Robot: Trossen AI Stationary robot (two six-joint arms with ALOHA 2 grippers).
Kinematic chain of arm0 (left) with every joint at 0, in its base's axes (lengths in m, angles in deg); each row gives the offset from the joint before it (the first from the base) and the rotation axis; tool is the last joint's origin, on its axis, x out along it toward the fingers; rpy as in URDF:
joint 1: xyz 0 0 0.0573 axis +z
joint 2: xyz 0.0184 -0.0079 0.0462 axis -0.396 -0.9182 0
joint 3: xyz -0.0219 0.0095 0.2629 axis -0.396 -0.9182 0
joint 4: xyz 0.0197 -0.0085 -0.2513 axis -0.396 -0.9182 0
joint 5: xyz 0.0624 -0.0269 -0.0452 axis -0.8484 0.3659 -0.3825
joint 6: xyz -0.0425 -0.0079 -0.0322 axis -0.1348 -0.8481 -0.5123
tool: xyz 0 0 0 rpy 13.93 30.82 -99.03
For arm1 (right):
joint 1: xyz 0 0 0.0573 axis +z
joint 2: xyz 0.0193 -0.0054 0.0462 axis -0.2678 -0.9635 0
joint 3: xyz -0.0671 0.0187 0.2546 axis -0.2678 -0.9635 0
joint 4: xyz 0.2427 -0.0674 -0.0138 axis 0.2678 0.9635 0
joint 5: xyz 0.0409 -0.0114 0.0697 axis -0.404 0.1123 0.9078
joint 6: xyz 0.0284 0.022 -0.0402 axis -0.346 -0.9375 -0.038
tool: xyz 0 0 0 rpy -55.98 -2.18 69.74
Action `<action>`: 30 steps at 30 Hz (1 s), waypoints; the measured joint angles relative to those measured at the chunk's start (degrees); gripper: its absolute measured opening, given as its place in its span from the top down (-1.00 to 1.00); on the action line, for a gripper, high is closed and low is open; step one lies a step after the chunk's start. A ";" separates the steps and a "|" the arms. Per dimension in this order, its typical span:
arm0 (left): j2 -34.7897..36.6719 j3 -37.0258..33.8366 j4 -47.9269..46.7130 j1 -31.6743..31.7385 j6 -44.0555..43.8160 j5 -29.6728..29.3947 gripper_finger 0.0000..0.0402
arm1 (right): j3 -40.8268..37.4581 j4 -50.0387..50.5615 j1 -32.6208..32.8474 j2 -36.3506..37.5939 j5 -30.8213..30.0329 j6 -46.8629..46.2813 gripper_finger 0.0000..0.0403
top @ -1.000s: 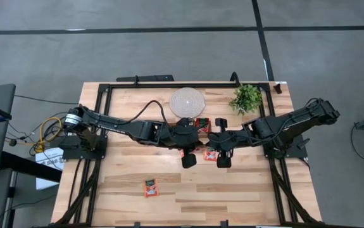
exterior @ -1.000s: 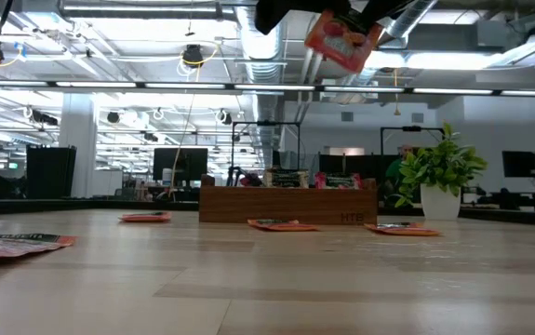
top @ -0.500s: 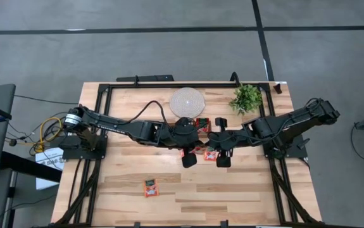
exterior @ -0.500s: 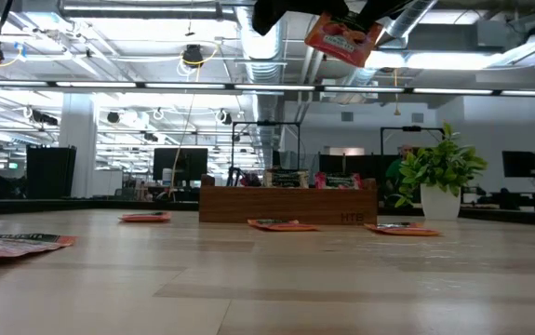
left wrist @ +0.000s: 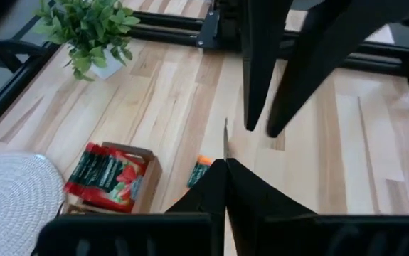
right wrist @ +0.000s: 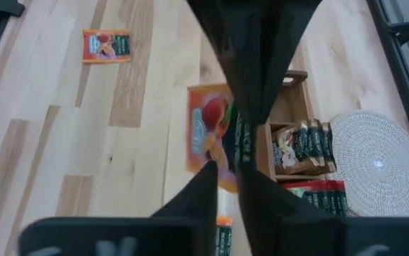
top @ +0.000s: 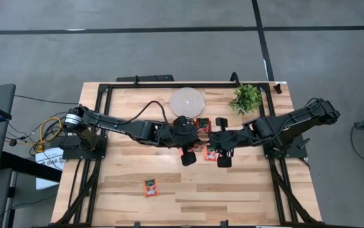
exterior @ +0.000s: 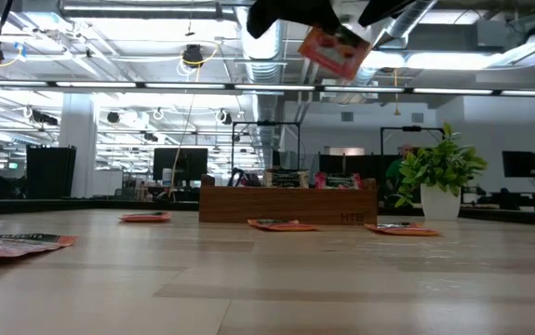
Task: Pick & Place Tea
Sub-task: Put the orange tea bag into the left slot of the wooden organizer
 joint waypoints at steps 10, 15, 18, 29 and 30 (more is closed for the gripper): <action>0.00 0.00 -16.37 2.10 -0.72 -12.10 1.00 | 0.00 12.96 -1.12 0.00 -0.68 -3.86 0.37; 0.02 -0.52 -18.62 5.62 -0.74 -13.92 1.00 | 0.00 15.01 -1.11 0.00 -0.87 -4.55 0.34; 0.38 -4.01 -16.43 7.45 -0.85 -13.68 1.00 | -0.71 14.95 -0.71 0.00 -0.89 -4.57 0.36; 13.70 -24.13 5.22 9.35 -6.80 -14.27 1.00 | -6.62 15.09 -0.35 -0.04 -1.97 -4.57 0.41; 15.24 -26.86 8.07 9.42 -7.87 -14.19 1.00 | -6.62 15.04 -0.35 -0.04 -1.97 -4.57 0.41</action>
